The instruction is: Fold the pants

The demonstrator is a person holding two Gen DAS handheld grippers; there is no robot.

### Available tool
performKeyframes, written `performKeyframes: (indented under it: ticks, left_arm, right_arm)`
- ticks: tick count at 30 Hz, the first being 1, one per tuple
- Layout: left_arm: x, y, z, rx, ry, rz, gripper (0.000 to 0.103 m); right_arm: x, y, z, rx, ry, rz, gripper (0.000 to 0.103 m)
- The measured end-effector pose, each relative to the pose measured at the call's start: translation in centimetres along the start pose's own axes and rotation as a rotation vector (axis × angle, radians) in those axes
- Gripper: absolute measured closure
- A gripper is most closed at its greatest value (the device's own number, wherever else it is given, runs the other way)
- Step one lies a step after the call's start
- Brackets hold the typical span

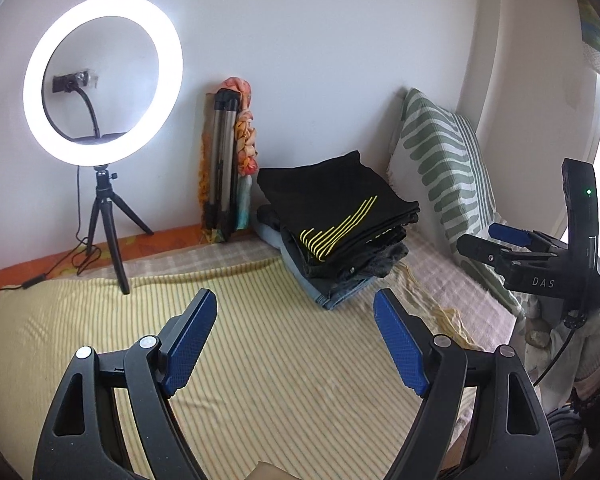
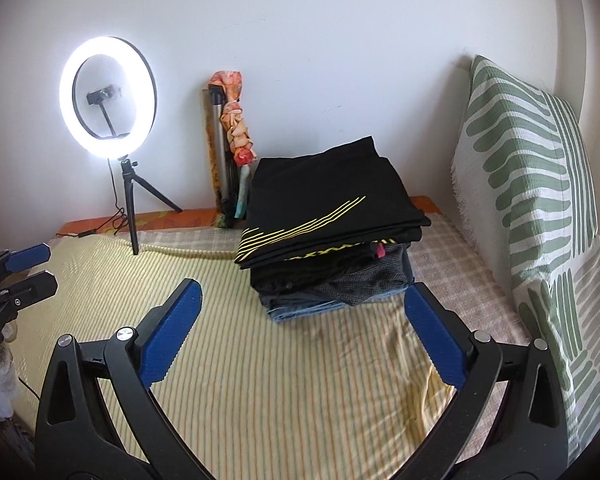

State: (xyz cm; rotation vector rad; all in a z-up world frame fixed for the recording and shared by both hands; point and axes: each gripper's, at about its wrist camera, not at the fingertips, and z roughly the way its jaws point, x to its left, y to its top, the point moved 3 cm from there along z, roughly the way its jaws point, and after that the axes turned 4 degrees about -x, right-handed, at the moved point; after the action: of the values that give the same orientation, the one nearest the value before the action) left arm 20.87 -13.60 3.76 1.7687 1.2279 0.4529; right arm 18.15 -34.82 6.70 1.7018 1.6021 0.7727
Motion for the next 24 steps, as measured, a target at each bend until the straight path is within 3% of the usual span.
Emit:
performKeyframes:
  ticks: [11, 20, 24]
  left_arm:
    - [0.9, -3.2, 0.1, 0.034, 0.019, -0.001, 0.022]
    - [0.8, -4.0, -0.2, 0.01, 0.039, 0.036, 0.005]
    - [0.9, -4.1, -0.5, 0.0, 0.039, 0.041, 0.004]
  right_arm:
    - [2.1, -3.1, 0.5, 0.022, 0.018, 0.008, 0.0]
    - [2.0, -3.7, 0.7, 0.011, 0.001, 0.009, 0.0]
    - [2.1, -3.9, 0.9, 0.012, 0.002, 0.003, 0.0]
